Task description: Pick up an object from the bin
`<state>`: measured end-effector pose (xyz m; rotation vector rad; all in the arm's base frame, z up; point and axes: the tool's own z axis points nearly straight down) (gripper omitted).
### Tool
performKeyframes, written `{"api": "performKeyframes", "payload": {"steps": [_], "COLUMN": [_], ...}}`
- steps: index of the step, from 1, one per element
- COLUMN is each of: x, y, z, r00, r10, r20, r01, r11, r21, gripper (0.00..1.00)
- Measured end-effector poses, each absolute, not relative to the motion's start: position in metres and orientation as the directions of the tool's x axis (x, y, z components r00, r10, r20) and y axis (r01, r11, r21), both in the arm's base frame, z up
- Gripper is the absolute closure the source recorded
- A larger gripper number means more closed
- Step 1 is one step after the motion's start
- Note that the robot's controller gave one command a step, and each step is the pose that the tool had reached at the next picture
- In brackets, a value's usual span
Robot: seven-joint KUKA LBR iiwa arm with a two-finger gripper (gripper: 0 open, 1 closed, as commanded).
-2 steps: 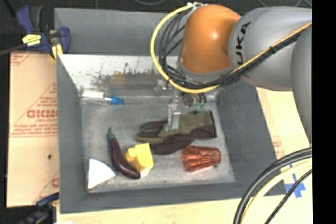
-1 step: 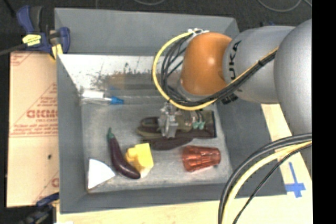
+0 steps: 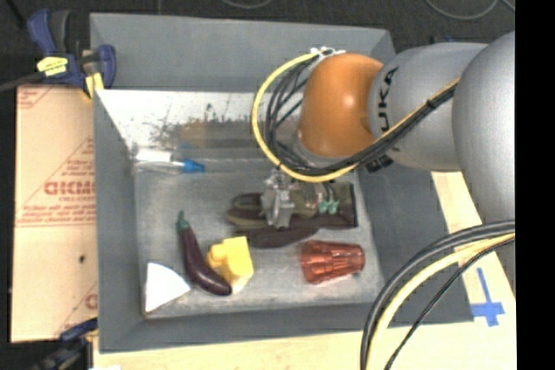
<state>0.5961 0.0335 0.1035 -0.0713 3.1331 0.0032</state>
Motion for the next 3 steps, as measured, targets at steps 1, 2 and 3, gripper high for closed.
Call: {"api": "performKeyframes", "payload": {"steps": [1,2,3], "x": [0.594,0.593,0.582], "y": [0.037,0.037,0.054], "z": [0.142,0.201,0.241], "r00": [-0.998,-0.997,-0.996], "r10": [-0.061,-0.083,-0.091], "r20": [-0.004,-0.007,-0.008], "r01": [-0.061,-0.083,-0.091], "r11": [0.998,0.997,0.996], "r21": [0.001,0.001,0.000], "gripper": [1.00,1.00,1.00]}}
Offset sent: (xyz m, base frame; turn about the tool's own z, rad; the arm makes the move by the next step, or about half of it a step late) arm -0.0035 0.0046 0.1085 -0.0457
